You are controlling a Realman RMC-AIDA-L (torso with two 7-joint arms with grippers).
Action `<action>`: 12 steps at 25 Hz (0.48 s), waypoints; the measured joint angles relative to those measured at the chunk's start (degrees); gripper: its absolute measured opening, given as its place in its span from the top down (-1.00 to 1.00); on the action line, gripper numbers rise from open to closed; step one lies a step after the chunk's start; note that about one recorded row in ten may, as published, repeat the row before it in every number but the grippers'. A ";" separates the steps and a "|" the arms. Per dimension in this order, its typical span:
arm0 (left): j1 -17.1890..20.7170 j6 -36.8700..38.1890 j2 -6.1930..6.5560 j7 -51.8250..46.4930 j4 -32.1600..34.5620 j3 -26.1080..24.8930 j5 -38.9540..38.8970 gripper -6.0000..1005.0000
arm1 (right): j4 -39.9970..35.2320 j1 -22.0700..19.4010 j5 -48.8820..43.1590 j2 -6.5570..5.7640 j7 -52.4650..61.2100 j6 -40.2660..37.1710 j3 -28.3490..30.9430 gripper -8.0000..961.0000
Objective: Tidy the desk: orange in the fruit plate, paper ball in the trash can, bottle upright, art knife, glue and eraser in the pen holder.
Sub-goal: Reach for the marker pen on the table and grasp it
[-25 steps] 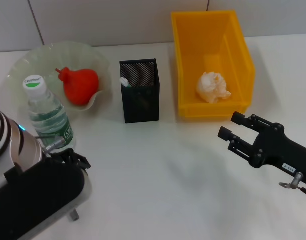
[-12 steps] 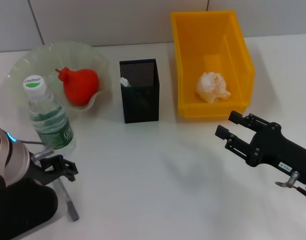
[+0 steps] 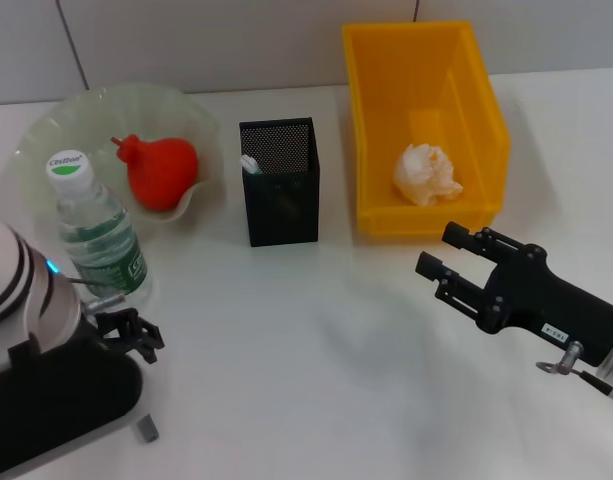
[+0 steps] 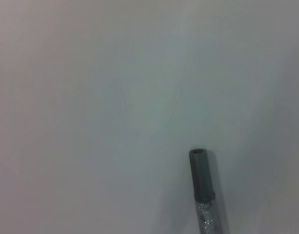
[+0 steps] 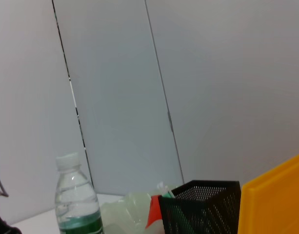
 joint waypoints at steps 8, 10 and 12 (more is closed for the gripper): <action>-2.60 0.26 -0.92 -3.06 -2.64 2.01 1.59 -0.30 | 0.19 -0.33 -0.40 -0.02 -0.03 1.53 -0.27 -0.21; -2.89 0.04 -0.98 -3.48 -3.22 2.60 1.90 -0.30 | 0.22 -0.42 -0.41 -0.02 -0.03 1.52 -0.30 -0.21; -3.12 -0.28 -1.00 -3.70 -3.72 2.95 2.01 -0.29 | 0.36 -0.56 -0.43 -0.03 -0.03 1.51 -0.32 -0.21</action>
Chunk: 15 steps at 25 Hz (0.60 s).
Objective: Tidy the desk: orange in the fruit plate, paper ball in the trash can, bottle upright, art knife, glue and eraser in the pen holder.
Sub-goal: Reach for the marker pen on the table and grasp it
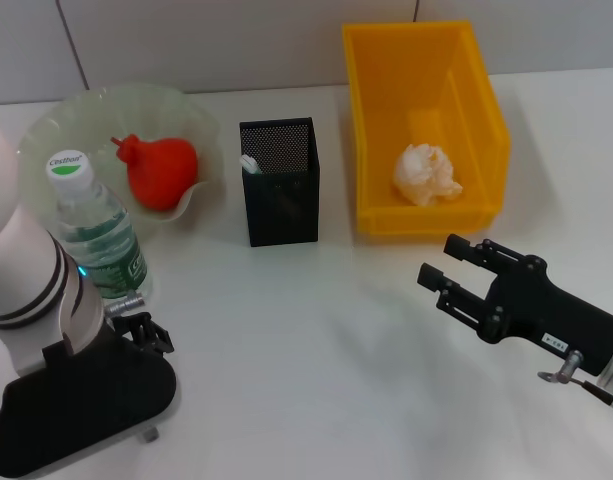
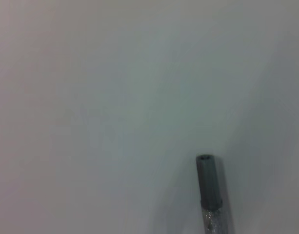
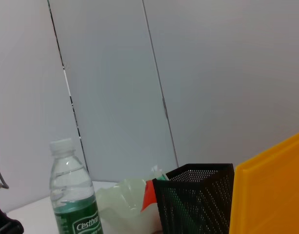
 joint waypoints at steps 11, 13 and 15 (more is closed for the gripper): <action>0.08 -0.94 -0.05 -1.16 -0.30 0.54 -0.20 -0.26 | 0.03 -0.14 -0.02 0.04 0.00 0.02 -0.08 -0.22; 0.24 -1.06 -0.05 -1.35 -0.37 0.63 -0.23 -0.25 | 0.03 -0.14 -0.02 0.04 0.00 -0.10 -0.10 -0.22; 0.32 -1.15 -0.05 -1.37 -0.48 0.71 -0.22 -0.25 | 0.05 -0.18 -0.03 0.04 0.00 -0.22 -0.10 -0.22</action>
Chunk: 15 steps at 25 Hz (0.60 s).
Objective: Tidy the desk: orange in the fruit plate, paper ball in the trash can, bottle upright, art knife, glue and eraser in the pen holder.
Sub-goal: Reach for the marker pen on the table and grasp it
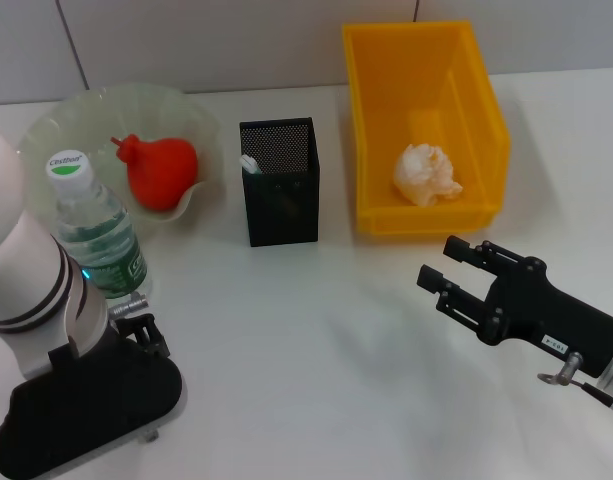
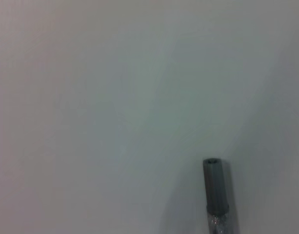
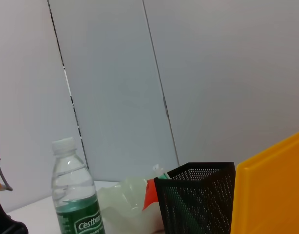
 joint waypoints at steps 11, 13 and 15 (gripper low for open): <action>0.10 -1.98 0.01 -1.37 -1.34 1.26 0.27 -0.18 | 1.14 -0.04 0.00 -0.08 -1.35 -0.34 0.02 -0.22; 0.19 -2.01 0.01 -1.36 -1.39 1.55 0.26 -0.18 | 1.36 -0.05 0.00 -0.11 -1.36 -0.35 0.09 -0.22; 0.28 -2.00 0.01 -1.30 -1.41 1.75 0.25 -0.18 | 1.38 -0.13 0.00 -0.12 -1.37 -0.36 0.13 -0.22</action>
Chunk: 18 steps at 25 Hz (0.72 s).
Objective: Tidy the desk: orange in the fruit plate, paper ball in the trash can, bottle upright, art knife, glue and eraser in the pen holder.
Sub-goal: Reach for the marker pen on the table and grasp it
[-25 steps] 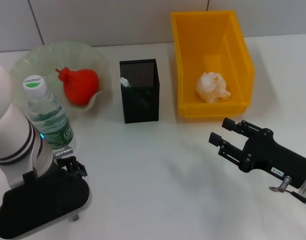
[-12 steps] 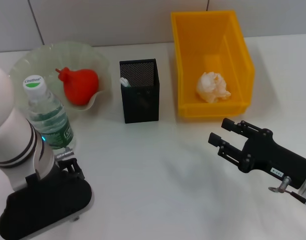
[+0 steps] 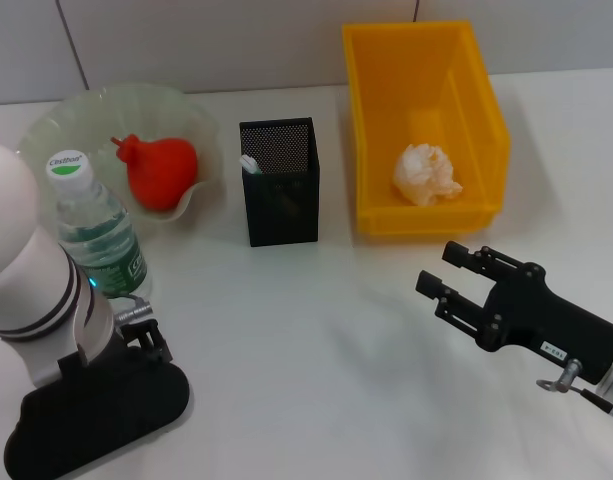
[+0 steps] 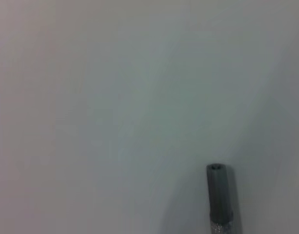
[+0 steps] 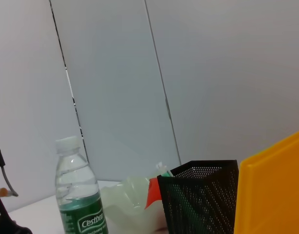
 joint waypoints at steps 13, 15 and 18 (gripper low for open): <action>0.62 -0.22 0.00 0.38 0.26 0.75 0.38 0.16 | 0.09 -0.41 0.00 -0.01 -0.04 -0.05 -0.04 -0.22; 0.62 -0.28 0.00 0.42 0.26 0.80 0.38 0.18 | 0.09 -0.44 0.00 -0.01 -0.04 -0.09 -0.04 -0.22; 0.63 -0.83 0.00 0.54 0.15 0.83 0.36 0.22 | 0.09 -0.50 0.00 -0.01 -0.04 -0.10 -0.04 -0.22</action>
